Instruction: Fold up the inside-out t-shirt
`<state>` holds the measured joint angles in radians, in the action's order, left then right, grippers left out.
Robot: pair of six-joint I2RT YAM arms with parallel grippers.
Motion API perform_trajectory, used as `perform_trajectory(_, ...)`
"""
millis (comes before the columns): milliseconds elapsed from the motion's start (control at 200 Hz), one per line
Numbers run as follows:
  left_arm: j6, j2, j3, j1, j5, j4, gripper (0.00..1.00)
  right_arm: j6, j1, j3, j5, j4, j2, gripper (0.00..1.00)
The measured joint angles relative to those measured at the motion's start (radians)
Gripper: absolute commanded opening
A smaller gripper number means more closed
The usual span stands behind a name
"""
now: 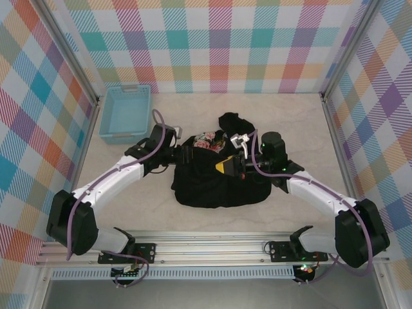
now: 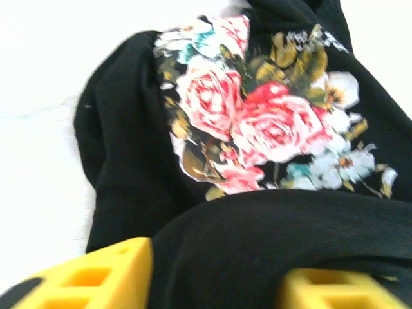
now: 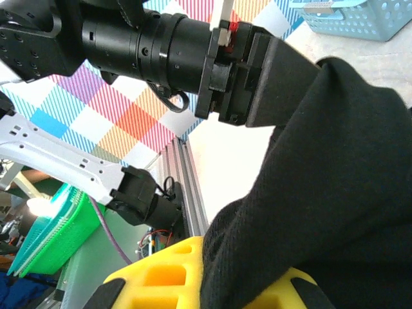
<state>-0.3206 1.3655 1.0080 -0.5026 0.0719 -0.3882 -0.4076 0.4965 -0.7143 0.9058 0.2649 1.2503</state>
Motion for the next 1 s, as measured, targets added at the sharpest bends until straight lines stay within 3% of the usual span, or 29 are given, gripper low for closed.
perform_trajectory(140, 0.032, -0.175, -0.145, -0.008, 0.034, 0.056, 0.64, 0.001, -0.004, 0.000, 0.009, 0.000, 0.010, 0.00)
perform_trajectory(310, 0.076, -0.357, -0.264, -0.050, 0.200, 0.208, 0.58, 0.009, -0.006, 0.000, 0.007, -0.014, 0.013, 0.00)
perform_trajectory(625, 0.173, -0.179, -0.254, -0.123, 0.438, 0.342, 0.54, 0.032, -0.012, -0.008, -0.007, -0.057, 0.013, 0.00)
perform_trajectory(890, 0.214, -0.080, -0.254, -0.128, 0.488, 0.343, 0.56, 0.050, -0.013, -0.010, -0.020, -0.079, 0.009, 0.00)
perform_trajectory(1000, 0.224, -0.059, -0.252, -0.128, 0.489, 0.344, 0.45, 0.050, -0.013, -0.010, -0.023, -0.080, 0.009, 0.00)
